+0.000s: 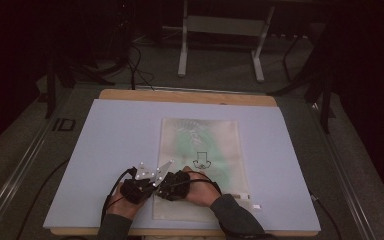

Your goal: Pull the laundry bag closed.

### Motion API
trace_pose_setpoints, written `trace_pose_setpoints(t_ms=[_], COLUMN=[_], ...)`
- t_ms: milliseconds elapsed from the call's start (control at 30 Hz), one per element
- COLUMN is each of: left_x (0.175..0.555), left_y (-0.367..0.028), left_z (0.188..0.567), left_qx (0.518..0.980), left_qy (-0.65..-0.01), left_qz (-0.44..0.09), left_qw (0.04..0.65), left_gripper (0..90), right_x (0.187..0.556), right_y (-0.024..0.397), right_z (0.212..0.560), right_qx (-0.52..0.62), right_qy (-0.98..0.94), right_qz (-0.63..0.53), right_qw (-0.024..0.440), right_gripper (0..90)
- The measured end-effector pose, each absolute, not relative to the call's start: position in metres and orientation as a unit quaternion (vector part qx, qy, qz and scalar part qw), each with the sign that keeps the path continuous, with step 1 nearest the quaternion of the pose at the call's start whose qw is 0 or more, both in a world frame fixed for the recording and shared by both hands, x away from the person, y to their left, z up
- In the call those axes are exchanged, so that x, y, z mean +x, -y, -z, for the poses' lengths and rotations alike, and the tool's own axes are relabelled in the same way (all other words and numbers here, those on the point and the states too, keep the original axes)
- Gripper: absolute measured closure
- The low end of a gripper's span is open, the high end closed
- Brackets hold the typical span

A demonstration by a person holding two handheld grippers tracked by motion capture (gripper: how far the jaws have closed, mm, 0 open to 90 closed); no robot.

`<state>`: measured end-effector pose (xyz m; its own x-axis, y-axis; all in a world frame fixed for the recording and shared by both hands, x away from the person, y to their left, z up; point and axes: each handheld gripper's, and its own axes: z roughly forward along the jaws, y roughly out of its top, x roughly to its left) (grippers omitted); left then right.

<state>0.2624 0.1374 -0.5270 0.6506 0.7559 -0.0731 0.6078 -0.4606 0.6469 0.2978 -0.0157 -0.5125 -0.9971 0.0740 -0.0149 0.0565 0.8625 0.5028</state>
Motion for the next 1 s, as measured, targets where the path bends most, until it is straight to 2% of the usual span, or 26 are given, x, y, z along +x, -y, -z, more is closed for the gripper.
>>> trace_pose_setpoints(t_ms=[1000], left_x=[0.263], left_y=[-0.140], left_z=[0.527], left_qx=[0.839], left_qy=[-0.412], left_qz=[-0.103], left_qw=[0.342], left_gripper=[89.3], right_x=[0.293], right_y=[0.036], right_z=[0.511], right_qx=[0.027], right_qy=[-0.971], right_qz=[-0.234], right_qw=[0.027], right_gripper=[82.2])
